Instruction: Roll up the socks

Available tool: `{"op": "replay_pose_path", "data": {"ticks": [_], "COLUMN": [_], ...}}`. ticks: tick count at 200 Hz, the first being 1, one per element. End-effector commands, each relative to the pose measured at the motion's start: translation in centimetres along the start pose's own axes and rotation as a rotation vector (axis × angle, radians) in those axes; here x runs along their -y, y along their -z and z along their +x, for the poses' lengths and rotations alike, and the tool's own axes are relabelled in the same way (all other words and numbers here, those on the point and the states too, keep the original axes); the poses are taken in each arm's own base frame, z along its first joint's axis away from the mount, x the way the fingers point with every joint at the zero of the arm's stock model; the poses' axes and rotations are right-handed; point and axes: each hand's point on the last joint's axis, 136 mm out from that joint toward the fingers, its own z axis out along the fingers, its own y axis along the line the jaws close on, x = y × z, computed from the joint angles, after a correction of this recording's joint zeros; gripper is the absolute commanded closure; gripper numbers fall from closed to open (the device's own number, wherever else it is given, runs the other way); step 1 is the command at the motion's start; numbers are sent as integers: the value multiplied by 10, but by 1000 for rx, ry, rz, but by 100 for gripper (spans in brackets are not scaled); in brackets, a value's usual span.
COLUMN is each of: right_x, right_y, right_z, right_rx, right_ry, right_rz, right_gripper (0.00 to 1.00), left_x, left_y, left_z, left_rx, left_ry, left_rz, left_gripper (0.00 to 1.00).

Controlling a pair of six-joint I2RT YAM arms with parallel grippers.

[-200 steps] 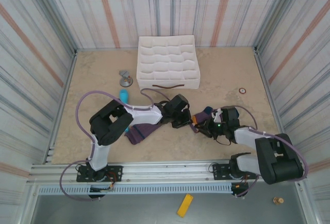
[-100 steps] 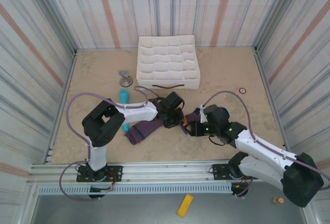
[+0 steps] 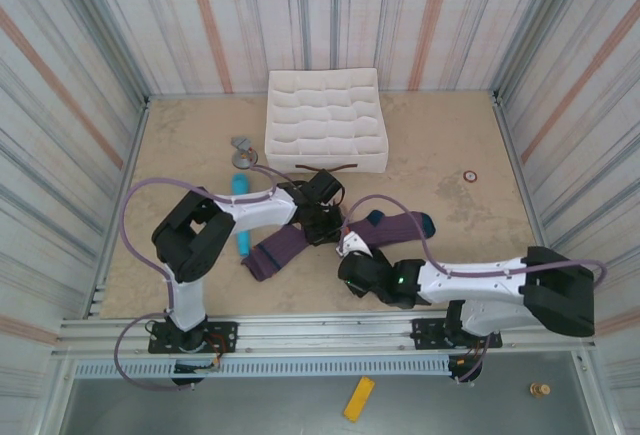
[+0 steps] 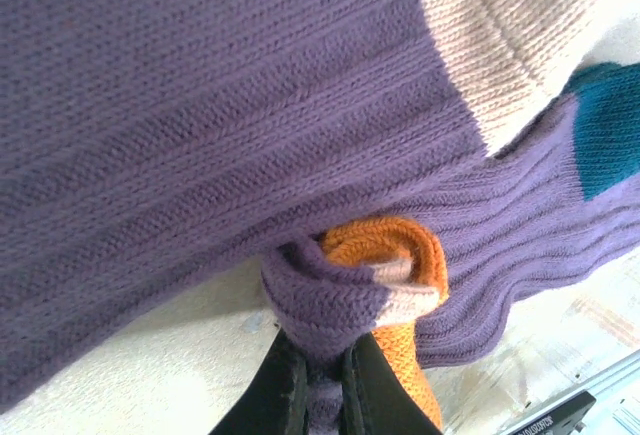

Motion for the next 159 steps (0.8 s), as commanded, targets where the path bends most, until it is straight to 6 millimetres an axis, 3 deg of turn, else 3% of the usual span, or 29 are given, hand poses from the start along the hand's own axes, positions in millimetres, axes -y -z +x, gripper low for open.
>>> {"op": "replay_pose_path", "data": {"ticks": [1, 59, 87, 108, 159], "right_x": [9, 2, 1, 4, 3], "right_y": [-3, -23, -33, -38, -41], "right_z": [-25, -27, -20, -14, -5], "right_rx": [103, 117, 88, 64, 29], "right_ry": [73, 161, 174, 159, 107], "right_rz": [143, 222, 237, 251, 220], "right_gripper": [35, 36, 42, 55, 99], "left_x": [-14, -15, -13, -13, -13], "left_y": [9, 11, 11, 10, 11], "left_z": [12, 13, 13, 13, 13], "left_rx": [-43, -56, -59, -61, -47], "left_ry": [-7, -10, -11, -11, -6], "left_rz": [-56, -55, -49, -50, -38], "left_gripper": [100, 100, 100, 100, 100]}}
